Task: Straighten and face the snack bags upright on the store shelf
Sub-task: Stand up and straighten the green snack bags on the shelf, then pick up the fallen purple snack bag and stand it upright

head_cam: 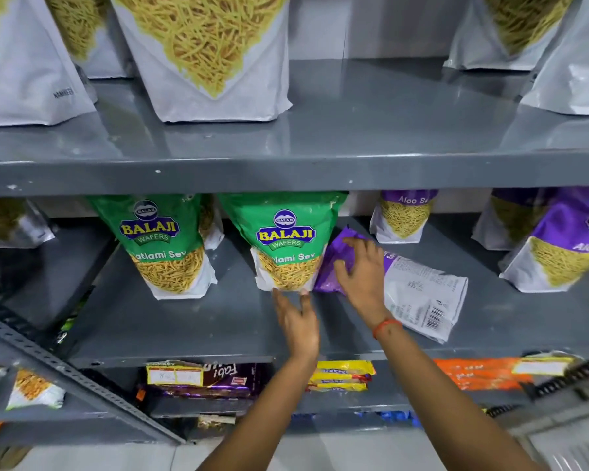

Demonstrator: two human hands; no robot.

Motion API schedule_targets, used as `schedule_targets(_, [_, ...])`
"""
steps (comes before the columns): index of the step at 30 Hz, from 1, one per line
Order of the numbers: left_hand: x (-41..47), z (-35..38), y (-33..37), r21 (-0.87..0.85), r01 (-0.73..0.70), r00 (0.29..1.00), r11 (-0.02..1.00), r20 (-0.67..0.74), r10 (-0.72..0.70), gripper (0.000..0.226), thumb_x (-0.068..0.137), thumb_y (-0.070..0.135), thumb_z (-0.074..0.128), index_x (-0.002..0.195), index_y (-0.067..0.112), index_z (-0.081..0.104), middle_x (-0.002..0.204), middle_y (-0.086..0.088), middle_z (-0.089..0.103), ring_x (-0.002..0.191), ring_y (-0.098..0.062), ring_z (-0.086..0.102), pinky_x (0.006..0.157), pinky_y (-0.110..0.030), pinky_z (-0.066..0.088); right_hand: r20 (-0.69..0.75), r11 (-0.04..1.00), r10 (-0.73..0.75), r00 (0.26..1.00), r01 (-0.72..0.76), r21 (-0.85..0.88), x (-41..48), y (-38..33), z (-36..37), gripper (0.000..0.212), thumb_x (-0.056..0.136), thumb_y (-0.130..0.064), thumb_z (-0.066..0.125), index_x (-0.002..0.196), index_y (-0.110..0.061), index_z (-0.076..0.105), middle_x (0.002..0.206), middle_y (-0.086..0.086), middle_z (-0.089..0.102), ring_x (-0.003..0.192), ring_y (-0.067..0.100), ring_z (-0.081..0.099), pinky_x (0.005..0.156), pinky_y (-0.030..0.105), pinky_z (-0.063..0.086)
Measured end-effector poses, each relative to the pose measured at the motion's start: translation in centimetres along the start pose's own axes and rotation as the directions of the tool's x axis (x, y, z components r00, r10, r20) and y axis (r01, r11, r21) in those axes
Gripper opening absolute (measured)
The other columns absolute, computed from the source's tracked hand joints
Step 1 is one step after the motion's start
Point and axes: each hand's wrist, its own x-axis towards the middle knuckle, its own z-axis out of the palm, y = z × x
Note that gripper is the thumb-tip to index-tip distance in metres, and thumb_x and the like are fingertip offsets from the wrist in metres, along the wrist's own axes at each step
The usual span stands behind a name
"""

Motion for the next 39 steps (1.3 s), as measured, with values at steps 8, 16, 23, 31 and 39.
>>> schedule_targets(8, [-5.5,10.2,1.1,-0.189,0.532,0.831,0.825,0.301,-0.467,0.033,0.088,0.042,0.056,0.077,0.011,0.054,0.072,-0.01,0.055,0.067,-0.024,0.054,0.061,-0.034,0.045,0.498,0.877,0.366,0.786,-0.112,-0.467,5.0,10.6,-8.0,0.083,0.078,-0.077,0.035,0.135,-0.017,0.042,0.147,0.015,0.042,0.134,0.034,0.038,0.111,0.046,0.024])
schedule_targets(16, [-7.4,14.2,1.7,-0.312,0.542,0.837,0.78,0.281,-0.469,0.038,0.086,0.03,0.065,0.111,0.004,0.054,0.107,-0.018,0.059,0.097,-0.031,0.058,0.091,-0.05,0.05,0.655,0.973,0.199,0.729,-0.064,-0.224,6.2,14.5,-10.6,0.065,0.072,-0.077,0.05,0.116,-0.029,0.054,0.132,0.008,0.06,0.115,0.028,0.057,0.08,0.028,0.034])
schedule_targets(23, [-8.6,15.3,1.7,-0.295,0.55,0.829,0.782,0.304,-0.469,0.039,0.084,0.031,0.066,0.112,0.006,0.058,0.093,-0.01,0.068,0.081,-0.026,0.066,0.062,-0.037,0.056,0.683,0.993,0.116,0.721,-0.063,-0.102,6.8,15.8,-12.7,0.045,0.084,-0.059,0.053,0.11,-0.024,0.062,0.12,0.009,0.067,0.103,0.025,0.063,0.086,0.031,0.046])
schedule_targets(31, [-9.6,15.9,1.6,-0.306,0.463,0.859,0.832,0.386,-0.335,0.029,0.084,0.014,0.066,0.112,0.013,0.058,0.113,-0.01,0.068,0.099,-0.027,0.065,0.084,-0.046,0.055,0.594,0.949,0.164,0.788,-0.29,0.123,5.6,18.3,-14.2,0.026,0.085,-0.051,0.058,0.07,-0.031,0.066,0.065,-0.014,0.067,0.064,0.005,0.061,0.057,0.012,0.046])
schedule_targets(39, [-8.9,15.7,4.7,-0.304,0.165,0.957,0.938,0.281,-0.077,0.034,0.083,0.001,0.064,0.114,0.006,0.05,0.116,-0.014,0.065,0.101,-0.026,0.064,0.088,-0.042,0.053,0.519,0.814,0.02,0.855,-0.315,0.488,5.9,18.2,-15.2,0.033,0.086,-0.035,0.063,0.1,-0.006,0.062,0.09,0.006,0.07,0.072,0.014,0.066,0.064,0.023,0.049])
